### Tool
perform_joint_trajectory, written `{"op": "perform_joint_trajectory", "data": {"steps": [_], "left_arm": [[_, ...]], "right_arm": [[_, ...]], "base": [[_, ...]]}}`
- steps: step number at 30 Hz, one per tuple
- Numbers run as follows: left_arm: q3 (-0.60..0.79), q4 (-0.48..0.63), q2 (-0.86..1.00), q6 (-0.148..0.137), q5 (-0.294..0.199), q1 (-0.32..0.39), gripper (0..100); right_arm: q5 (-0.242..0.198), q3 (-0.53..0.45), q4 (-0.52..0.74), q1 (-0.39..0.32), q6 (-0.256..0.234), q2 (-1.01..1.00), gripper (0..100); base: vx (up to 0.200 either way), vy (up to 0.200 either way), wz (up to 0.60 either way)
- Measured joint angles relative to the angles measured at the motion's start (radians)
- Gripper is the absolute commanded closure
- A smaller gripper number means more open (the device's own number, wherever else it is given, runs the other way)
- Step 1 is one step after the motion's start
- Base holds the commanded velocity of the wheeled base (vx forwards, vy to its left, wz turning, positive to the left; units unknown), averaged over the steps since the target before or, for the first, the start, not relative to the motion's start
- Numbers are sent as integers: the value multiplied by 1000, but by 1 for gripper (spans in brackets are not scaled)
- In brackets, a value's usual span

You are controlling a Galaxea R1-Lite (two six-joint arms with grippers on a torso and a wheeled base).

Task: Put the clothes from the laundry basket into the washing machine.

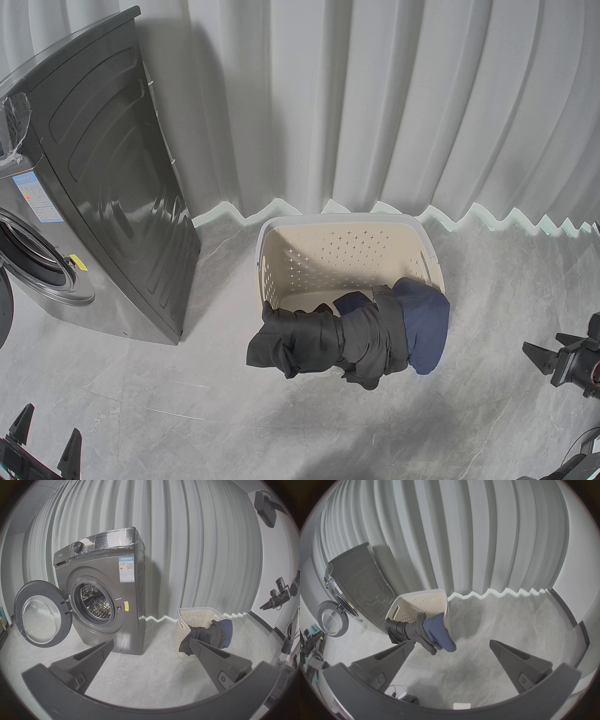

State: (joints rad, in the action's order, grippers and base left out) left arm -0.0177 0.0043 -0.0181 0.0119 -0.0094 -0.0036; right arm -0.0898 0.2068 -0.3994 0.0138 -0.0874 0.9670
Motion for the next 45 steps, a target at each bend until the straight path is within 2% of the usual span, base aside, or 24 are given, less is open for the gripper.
{"op": "perform_joint_trajectory", "data": {"steps": [5, 17, 23, 34, 45], "left_arm": [[0, 0, 0, 0, 0, 1, 0], [0, 0, 0, 0, 0, 0, 0], [0, 0, 0, 0, 0, 0, 0], [0, 0, 0, 0, 0, 0, 0], [0, 1, 0, 3, -1, 0, 0]], "right_arm": [[-13, 6, -57, 21, -17, 184, 0], [-16, 65, -169, 81, -24, 474, 0], [-15, 88, -277, 113, -27, 601, 0], [-6, 164, -482, 173, -60, 860, 0], [-3, 275, -498, 211, -86, 999, 0]], "base": [[0, 0, 0], [0, 0, 0], [0, 0, 0], [0, 0, 0], [0, 0, 0]]}}
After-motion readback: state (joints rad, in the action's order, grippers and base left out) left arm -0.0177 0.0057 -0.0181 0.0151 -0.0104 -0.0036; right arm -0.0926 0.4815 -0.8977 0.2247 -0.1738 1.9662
